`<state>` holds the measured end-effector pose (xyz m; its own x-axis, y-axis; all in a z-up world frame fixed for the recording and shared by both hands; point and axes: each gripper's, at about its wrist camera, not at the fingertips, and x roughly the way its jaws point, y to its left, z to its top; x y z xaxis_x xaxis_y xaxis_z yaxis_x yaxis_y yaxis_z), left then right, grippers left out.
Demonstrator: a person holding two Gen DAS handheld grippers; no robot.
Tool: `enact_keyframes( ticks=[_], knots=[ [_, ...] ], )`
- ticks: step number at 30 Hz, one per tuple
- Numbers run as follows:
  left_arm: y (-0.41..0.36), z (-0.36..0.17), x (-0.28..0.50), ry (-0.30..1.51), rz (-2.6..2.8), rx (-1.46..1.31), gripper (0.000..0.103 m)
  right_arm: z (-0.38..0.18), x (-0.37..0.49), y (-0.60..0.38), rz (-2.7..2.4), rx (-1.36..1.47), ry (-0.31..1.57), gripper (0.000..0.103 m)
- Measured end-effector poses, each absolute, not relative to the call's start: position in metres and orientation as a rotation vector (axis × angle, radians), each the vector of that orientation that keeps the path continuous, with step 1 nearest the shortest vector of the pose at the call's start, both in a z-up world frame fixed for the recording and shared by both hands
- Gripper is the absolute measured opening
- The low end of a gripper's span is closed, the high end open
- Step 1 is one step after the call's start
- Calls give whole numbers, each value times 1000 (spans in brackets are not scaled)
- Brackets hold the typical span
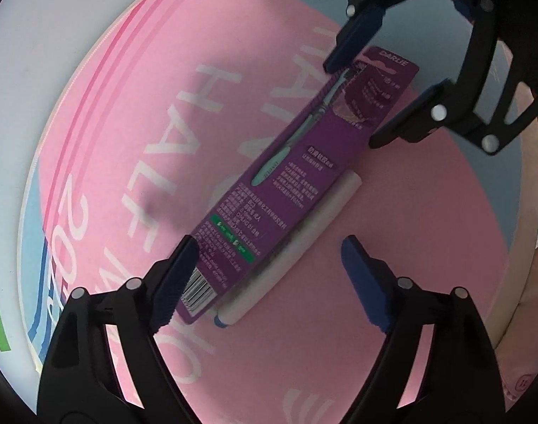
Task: Collect trash
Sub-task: 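Grasp the purple toothbrush package with the right tool while the left tool grasps the white marker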
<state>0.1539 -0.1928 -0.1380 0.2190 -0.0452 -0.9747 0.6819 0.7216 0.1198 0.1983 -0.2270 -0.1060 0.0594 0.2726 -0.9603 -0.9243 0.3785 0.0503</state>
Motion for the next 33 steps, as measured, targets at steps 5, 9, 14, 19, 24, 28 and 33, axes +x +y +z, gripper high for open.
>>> enact_keyframes(
  ticks=[5, 9, 14, 19, 24, 28, 33],
  knots=[
    [-186, -136, 153, 1250, -571, 604, 55, -109, 196, -222, 1038, -756, 1111, 47],
    [-181, -134, 152, 1235, -563, 607, 39, -108, 200, -221, 1037, -750, 1123, 38],
    [-182, -127, 154, 1213, -557, 621, 41, -100, 199, -221, 1014, -752, 1128, 34],
    [-178, -123, 152, 1189, -540, 630, 57, -92, 204, -231, 971, -709, 1147, 32],
    [-171, -120, 148, 1185, -541, 624, 56, -90, 202, -248, 928, -686, 1159, 31],
    [-173, -125, 151, 1221, -565, 605, 56, -91, 199, -259, 900, -664, 1172, 29],
    [-177, -130, 152, 1269, -640, 553, 28, -86, 203, -281, 848, -619, 1187, 27]
  ],
)
